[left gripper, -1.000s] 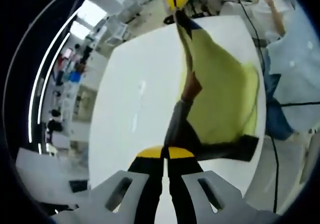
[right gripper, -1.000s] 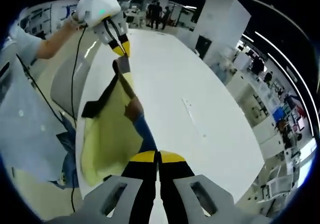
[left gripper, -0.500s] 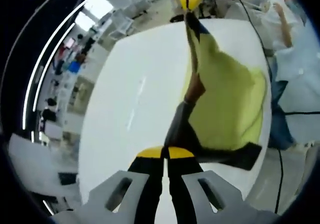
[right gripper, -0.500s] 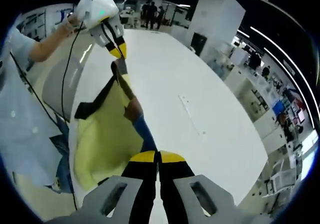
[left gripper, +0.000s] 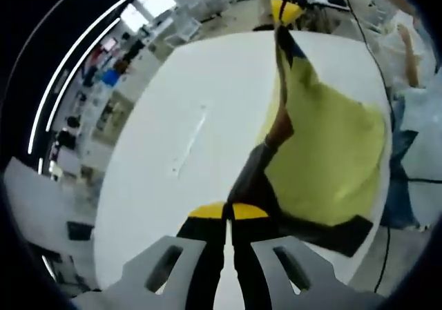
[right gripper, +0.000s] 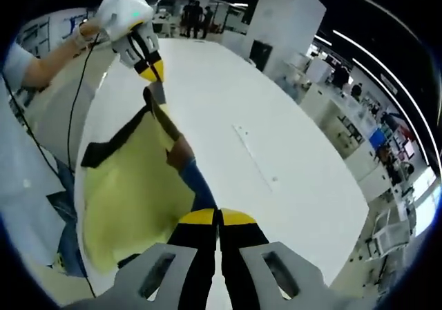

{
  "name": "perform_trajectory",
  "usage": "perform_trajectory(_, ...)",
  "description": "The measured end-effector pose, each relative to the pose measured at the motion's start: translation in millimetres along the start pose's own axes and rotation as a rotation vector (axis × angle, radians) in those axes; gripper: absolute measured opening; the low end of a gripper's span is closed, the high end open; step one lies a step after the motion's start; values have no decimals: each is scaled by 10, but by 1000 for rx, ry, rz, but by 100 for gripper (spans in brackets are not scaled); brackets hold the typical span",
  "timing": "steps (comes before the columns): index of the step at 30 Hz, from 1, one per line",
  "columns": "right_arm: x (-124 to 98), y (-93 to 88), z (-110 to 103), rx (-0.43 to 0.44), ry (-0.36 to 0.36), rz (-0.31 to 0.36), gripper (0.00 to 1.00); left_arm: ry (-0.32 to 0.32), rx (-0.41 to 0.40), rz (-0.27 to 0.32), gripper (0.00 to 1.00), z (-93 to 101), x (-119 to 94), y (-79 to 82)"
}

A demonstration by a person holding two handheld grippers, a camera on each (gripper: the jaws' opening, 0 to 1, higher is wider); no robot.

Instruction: Fold the garment on the visible template until the final outline fits inside the template.

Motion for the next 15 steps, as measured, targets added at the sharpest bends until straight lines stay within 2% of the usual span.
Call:
perform_trajectory(5, 118, -40, -11, 18, -7, -4, 1, -11, -34, 5, 0, -19, 156, -53)
perform_trajectory(15, 398, -199, 154, 75, -22, 6, 1, 13, -90, 13, 0, -97, 483, -108)
Point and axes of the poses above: the point that each gripper's makers call its tool centre point, and the gripper's own axes: x roughly forward along the fingers, z roughly to its right, y roughly out of its top, the point moved 1 cm from there along -x, roughly backward along the fingers, and after that the axes turned 11 degrees about x, right-handed, at the moved point
